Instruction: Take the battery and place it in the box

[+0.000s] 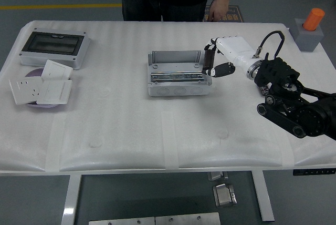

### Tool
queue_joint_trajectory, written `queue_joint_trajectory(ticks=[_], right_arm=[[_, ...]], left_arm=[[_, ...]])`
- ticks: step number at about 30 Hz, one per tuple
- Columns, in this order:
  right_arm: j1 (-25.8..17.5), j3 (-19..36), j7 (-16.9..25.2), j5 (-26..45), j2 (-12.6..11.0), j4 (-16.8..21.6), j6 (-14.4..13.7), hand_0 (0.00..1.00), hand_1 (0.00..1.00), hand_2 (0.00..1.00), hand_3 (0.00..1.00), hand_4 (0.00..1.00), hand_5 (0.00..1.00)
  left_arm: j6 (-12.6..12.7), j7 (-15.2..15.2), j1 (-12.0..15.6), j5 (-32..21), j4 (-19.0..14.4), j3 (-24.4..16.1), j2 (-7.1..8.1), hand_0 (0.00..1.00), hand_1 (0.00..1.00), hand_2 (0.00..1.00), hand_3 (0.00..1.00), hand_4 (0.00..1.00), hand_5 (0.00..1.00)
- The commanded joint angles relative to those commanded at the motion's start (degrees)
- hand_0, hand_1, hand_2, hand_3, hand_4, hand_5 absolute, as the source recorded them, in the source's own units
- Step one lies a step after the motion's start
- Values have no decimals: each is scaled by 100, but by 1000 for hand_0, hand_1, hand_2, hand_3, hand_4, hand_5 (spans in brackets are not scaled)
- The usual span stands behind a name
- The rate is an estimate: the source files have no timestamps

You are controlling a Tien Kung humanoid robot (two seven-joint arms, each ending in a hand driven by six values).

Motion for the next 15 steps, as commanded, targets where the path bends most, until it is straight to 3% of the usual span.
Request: queue_joint_trajectory(ticks=[7, 8, 13, 14, 15], right_arm=[[289, -177, -24, 112, 544, -669, 210, 539, 593, 594, 618, 479, 114], [311, -196, -20, 137, 598, -756, 221, 573, 610, 611, 641, 630, 212], [370, -266, -42, 164, 806, -1052, 310, 573, 610, 611, 641, 630, 212], [373, -277, -56, 156, 831, -1079, 336, 759, 723, 721, 776, 848, 403], [375, -293, -71, 152, 854, -1102, 369, 759, 723, 721, 776, 848, 403]], left_arm=[[-16, 16, -1, -69, 6, 65, 14, 591, 617, 516, 665, 625, 371], [-18, 18, -2, -73, 6, 71, 15, 591, 617, 516, 666, 628, 373], [-25, 24, 0, -99, 7, 104, 21, 591, 617, 516, 666, 628, 373], [-25, 24, 1, -106, 8, 111, 23, 591, 617, 518, 666, 630, 375], [-26, 24, 2, -131, 12, 135, 24, 591, 617, 518, 666, 630, 375]])
